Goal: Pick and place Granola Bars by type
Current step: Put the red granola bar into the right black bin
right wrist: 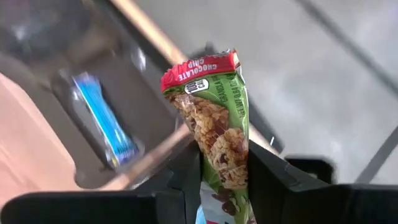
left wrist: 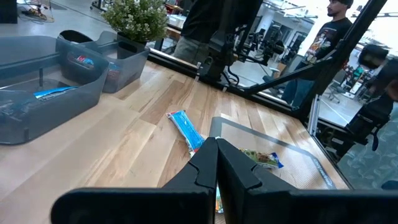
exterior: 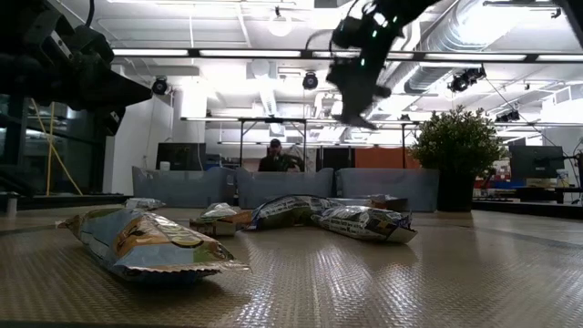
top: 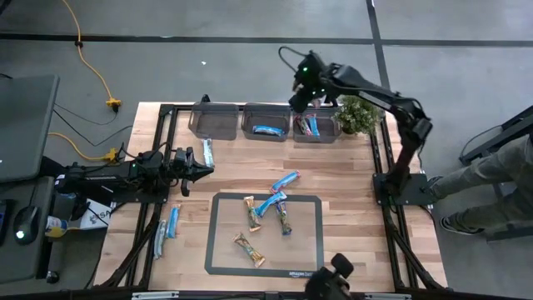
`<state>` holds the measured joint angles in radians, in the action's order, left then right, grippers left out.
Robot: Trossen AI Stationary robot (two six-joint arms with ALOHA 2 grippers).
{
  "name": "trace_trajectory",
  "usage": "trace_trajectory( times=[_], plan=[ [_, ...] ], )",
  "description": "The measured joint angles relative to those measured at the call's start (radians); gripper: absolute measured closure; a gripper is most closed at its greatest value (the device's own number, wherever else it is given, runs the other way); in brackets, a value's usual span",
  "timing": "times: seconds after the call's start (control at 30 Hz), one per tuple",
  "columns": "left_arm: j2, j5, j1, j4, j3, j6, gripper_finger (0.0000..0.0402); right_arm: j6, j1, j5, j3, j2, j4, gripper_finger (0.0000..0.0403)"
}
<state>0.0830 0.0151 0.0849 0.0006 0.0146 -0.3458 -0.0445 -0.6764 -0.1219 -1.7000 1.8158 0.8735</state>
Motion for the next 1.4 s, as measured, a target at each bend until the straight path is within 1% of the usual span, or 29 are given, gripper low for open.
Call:
trace_trajectory(
  times=[0.1, 0.2, 0.37, 0.47, 0.6, 0.73, 0.97, 1.2, 1.4],
  plan=[
    [0.000, 0.000, 0.000, 0.000, 0.000, 0.000, 0.0401, -0.019, -0.008, 0.026, 0.000, 0.058, 0.040, 0.0304],
    [0.000, 0.000, 0.000, 0.000, 0.000, 0.000, 0.0401, -0.027, -0.013, 0.028, 0.001, 0.101, 0.075, 0.0304],
    [0.000, 0.000, 0.000, 0.000, 0.000, 0.000, 0.0401, -0.062, -0.014, 0.027, 0.006, 0.123, 0.113, 0.0304],
    [0.000, 0.000, 0.000, 0.000, 0.000, 0.000, 0.0401, -0.117, -0.014, 0.041, 0.035, 0.122, 0.126, 0.0304],
    [0.000, 0.000, 0.000, 0.000, 0.000, 0.000, 0.0401, -0.199, -0.016, 0.101, 0.103, 0.122, 0.118, 0.0304],
    [0.000, 0.000, 0.000, 0.000, 0.000, 0.000, 0.0401, -0.237, -0.018, 0.111, 0.182, 0.122, 0.092, 0.0304],
    [0.000, 0.000, 0.000, 0.000, 0.000, 0.000, 0.0401, -0.244, -0.041, 0.120, 0.274, 0.122, 0.020, 0.0304],
    [0.000, 0.000, 0.000, 0.000, 0.000, 0.000, 0.0401, -0.210, -0.059, 0.131, 0.272, 0.122, 0.011, 0.0304],
    [0.000, 0.000, 0.000, 0.000, 0.000, 0.000, 0.0401, -0.165, -0.048, 0.149, 0.271, 0.122, -0.017, 0.0299]
  ],
)
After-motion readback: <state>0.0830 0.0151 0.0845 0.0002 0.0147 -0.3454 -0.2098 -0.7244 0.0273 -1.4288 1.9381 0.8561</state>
